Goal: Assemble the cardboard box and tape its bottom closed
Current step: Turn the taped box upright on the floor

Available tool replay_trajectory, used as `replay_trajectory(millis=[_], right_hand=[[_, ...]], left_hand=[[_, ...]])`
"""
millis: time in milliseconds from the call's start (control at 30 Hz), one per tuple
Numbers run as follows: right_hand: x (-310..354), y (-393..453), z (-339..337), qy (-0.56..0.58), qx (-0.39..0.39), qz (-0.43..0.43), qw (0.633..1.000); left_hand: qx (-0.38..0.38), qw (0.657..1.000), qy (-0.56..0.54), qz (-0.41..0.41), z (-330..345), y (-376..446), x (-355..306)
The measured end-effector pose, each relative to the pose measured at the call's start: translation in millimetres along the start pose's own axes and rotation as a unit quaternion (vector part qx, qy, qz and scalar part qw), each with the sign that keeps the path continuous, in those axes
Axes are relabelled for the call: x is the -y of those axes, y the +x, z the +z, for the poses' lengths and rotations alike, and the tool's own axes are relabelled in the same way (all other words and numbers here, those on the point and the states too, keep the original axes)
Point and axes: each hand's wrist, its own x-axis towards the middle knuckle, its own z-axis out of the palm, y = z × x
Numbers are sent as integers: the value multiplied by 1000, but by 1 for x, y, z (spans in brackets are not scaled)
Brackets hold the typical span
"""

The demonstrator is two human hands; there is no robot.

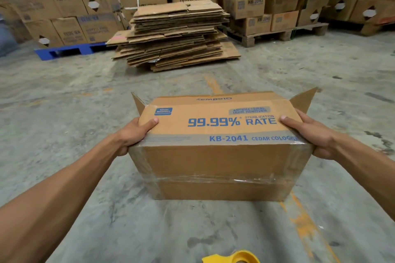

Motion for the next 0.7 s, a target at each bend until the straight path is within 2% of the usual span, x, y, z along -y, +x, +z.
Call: replay_trajectory(millis=[100, 233, 300, 500, 700], right_hand=[[-2, -7, 2, -3, -12, -50, 999], [-3, -9, 12, -34, -72, -185, 979], [-10, -12, 20, -67, -96, -225, 967], [-54, -19, 30, -110, -44, -213, 970], [-55, -18, 36, -182, -76, -202, 959]], left_hand=[[-32, 998, 14, 60, -5, -4, 3], [-137, 980, 38, 142, -13, 0, 11], [-182, 969, 32, 163, -9, -3, 29], [-191, 968, 17, 163, 14, -25, 83], [-224, 961, 40, 160, 22, -27, 92]])
